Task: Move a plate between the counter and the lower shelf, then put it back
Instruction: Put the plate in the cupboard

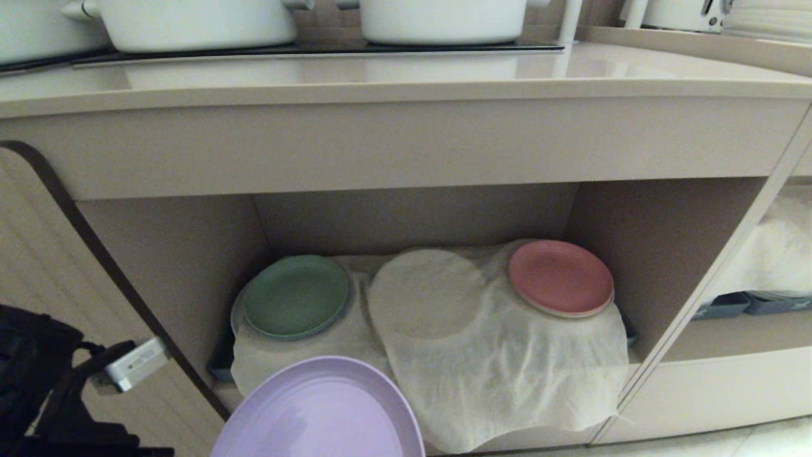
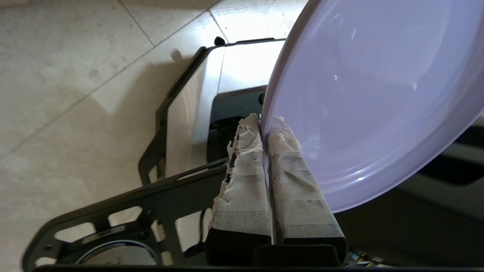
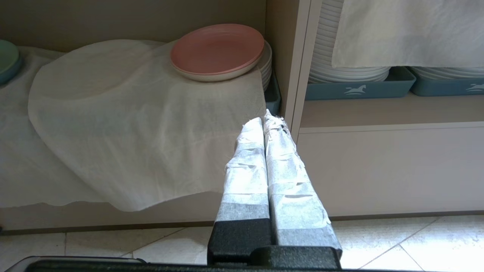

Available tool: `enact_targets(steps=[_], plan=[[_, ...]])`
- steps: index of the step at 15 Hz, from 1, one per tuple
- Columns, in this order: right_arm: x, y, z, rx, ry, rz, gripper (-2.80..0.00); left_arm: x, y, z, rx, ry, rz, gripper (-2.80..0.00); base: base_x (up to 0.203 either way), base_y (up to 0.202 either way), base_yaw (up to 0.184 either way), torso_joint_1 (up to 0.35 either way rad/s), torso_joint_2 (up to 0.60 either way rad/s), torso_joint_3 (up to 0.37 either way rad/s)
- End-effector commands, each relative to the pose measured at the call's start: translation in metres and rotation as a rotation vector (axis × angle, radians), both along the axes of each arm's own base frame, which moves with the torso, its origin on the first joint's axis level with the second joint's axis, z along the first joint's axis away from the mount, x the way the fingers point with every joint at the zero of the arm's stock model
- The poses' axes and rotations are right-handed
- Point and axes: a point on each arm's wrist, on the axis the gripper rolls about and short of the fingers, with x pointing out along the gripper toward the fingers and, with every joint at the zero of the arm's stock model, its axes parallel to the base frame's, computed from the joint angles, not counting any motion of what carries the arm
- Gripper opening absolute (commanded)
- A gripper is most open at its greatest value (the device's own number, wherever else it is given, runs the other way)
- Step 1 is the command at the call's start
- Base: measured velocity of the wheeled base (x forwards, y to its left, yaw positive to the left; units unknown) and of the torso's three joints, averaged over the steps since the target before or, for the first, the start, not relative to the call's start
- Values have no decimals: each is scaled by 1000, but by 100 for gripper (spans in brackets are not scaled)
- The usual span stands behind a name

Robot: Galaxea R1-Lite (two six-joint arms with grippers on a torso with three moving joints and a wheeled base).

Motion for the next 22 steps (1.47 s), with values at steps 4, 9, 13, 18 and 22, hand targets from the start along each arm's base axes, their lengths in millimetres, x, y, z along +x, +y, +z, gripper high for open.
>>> enact_targets(steps=[4,9,13,18,22], plan=[[0,0,0,0,1,2,-280,21,-9,-4,5,64,14,-280,0,0,0,0,0,0],[0,0,0,0,1,2,-280,49,-22,-2,2,88,25,-280,0,0,0,0,0,0],[0,0,0,0,1,2,-280,68,-31,-10,0,81,18,-280,0,0,0,0,0,0],[0,0,0,0,1,2,-280,93,-52,-20,-10,75,-6,-280,0,0,0,0,0,0],[0,0,0,0,1,1,-280,106,-69,-27,-56,68,18,-280,0,0,0,0,0,0]])
